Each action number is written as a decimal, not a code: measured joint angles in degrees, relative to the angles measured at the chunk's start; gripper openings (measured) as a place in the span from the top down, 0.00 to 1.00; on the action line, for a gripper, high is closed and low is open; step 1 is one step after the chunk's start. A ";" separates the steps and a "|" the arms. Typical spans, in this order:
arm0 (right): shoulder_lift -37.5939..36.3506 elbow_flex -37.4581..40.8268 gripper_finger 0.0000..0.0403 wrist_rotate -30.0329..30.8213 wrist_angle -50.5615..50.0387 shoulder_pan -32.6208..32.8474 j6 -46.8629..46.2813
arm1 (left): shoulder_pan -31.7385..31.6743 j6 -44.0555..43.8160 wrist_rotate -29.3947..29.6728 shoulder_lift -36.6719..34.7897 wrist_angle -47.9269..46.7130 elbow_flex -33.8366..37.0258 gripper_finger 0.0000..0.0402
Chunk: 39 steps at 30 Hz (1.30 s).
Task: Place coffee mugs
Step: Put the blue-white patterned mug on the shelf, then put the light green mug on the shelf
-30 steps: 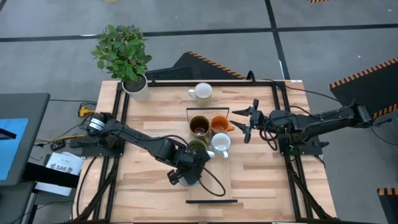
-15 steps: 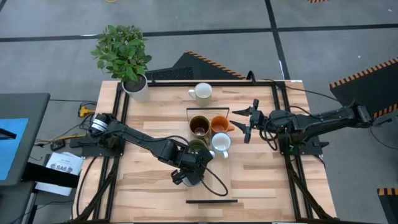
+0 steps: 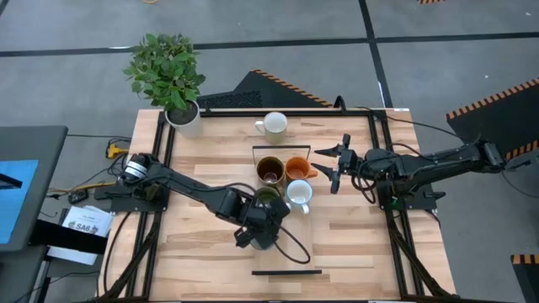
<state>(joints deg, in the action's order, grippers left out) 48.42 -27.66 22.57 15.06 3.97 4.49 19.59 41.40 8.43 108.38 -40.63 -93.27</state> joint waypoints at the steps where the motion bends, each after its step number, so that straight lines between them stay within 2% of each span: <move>1: 0.00 0.00 0.45 0.00 0.01 0.00 0.00 | -0.09 0.13 0.04 0.00 0.45 0.00 0.77; 10: 0.00 -0.01 0.45 0.00 -0.01 -0.01 0.00 | -0.34 3.35 1.57 -0.01 3.89 0.00 0.66; 23: 0.00 0.00 0.45 0.00 -0.02 0.00 0.02 | -0.06 2.87 8.43 -0.02 5.64 0.02 0.66; 29: 0.00 0.00 0.45 0.00 -0.04 -0.01 0.02 | 0.78 -0.85 12.21 -0.04 -2.32 -4.62 0.66; 36: 0.00 0.00 0.45 0.00 -0.04 0.00 0.02 | 0.81 -7.23 10.68 -0.08 -10.70 -10.72 0.66; 39: 0.00 -0.01 0.45 0.00 -0.07 -0.01 0.02 | 0.79 -9.94 6.66 -0.72 -11.91 -12.37 0.66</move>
<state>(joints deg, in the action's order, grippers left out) 48.42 -27.67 22.57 15.00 3.96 4.51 20.38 31.46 15.09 107.66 -52.54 -105.65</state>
